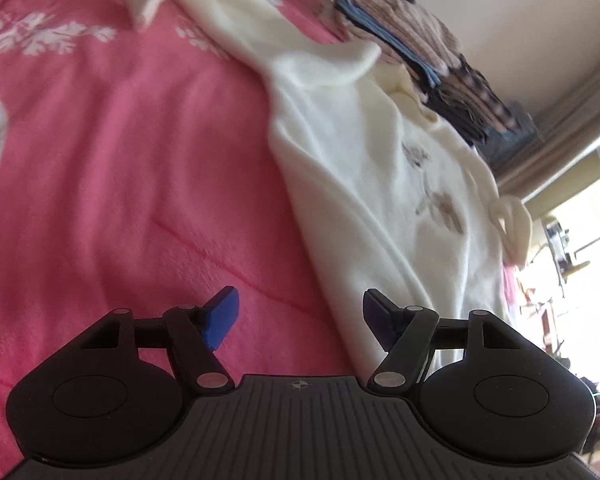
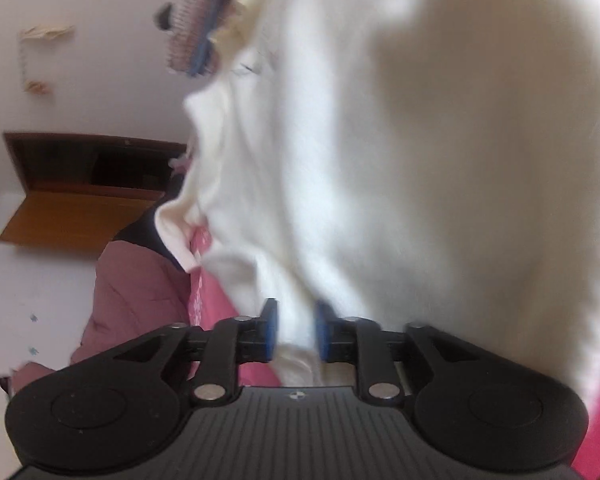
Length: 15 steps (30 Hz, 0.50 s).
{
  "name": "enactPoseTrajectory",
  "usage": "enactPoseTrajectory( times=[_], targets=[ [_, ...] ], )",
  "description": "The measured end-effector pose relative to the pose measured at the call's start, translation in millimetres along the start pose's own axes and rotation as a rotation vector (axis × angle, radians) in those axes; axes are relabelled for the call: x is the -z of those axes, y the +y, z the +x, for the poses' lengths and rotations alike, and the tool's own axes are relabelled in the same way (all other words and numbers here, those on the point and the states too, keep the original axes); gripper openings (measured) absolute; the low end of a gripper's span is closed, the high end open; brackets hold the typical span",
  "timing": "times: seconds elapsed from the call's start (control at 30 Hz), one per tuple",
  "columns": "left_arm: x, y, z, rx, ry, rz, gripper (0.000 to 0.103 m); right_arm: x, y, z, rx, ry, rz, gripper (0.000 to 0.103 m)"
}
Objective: Fold clothes
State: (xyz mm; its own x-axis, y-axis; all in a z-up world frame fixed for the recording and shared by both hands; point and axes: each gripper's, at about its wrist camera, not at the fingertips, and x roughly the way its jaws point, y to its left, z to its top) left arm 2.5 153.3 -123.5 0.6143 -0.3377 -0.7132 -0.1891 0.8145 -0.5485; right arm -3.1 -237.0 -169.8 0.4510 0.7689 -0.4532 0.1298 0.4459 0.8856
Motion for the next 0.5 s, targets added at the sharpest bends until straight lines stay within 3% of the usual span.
enactPoseTrajectory(
  times=[0.07,0.23,0.37,0.5],
  targets=[
    [4,-1,5,-0.001,0.015,-0.003,0.069,8,18,-12,0.037,-0.046,-0.109,0.038],
    [12,-10,17,-0.046,0.02,0.05,0.07,37,77,-12,0.198,-0.07,-0.559,0.048],
    [18,-18,17,-0.072,0.008,0.106,0.071,64,103,16,0.319,-0.066,-0.88,0.064],
    [19,-20,15,-0.082,0.007,0.119,0.071,90,107,57,0.462,-0.048,-1.158,0.064]
  ],
)
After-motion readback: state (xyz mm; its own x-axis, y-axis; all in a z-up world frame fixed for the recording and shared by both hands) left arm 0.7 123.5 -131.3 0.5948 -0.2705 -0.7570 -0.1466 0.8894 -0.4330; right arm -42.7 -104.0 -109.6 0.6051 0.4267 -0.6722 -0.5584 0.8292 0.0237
